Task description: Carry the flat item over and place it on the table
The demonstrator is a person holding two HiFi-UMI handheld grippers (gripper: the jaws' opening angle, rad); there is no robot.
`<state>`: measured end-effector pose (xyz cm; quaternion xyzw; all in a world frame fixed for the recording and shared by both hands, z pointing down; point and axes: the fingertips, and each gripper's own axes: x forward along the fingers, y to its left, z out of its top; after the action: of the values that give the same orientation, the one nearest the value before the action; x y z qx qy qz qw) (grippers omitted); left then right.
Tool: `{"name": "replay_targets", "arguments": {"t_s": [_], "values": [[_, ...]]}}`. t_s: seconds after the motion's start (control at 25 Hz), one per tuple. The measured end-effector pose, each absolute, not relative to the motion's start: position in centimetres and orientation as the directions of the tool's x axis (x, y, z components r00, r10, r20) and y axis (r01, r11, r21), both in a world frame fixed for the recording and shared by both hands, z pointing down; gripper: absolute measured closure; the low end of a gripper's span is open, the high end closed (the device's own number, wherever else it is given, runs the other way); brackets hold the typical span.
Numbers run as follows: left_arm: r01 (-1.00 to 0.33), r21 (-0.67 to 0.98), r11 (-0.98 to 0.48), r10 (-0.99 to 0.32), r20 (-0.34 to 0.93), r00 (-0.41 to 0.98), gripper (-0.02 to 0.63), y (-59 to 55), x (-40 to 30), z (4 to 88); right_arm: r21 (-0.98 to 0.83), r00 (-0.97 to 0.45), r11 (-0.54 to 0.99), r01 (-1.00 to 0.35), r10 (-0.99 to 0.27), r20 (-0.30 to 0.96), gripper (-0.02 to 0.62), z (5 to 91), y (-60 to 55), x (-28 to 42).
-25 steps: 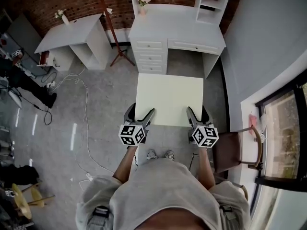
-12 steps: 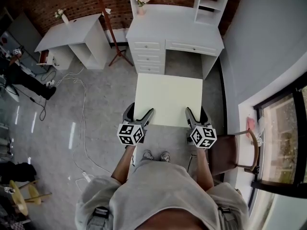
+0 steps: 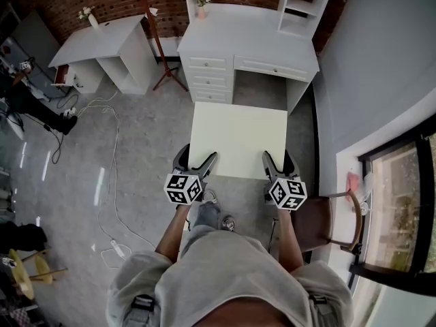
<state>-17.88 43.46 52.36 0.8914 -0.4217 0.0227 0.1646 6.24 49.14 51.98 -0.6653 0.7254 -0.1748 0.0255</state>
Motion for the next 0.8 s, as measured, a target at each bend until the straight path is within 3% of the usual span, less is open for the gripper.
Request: {"name": "replay_targets", "arguments": {"t_s": [0.8], "values": [[-0.719,0.304,-0.626,-0.706,0.170,0.687,0.176,23.7,-14.9,52.9,-0.256,-0.051,-0.004,-0.967,-0.977,0.207,0.253,51.8,30.7,8.8]]}}
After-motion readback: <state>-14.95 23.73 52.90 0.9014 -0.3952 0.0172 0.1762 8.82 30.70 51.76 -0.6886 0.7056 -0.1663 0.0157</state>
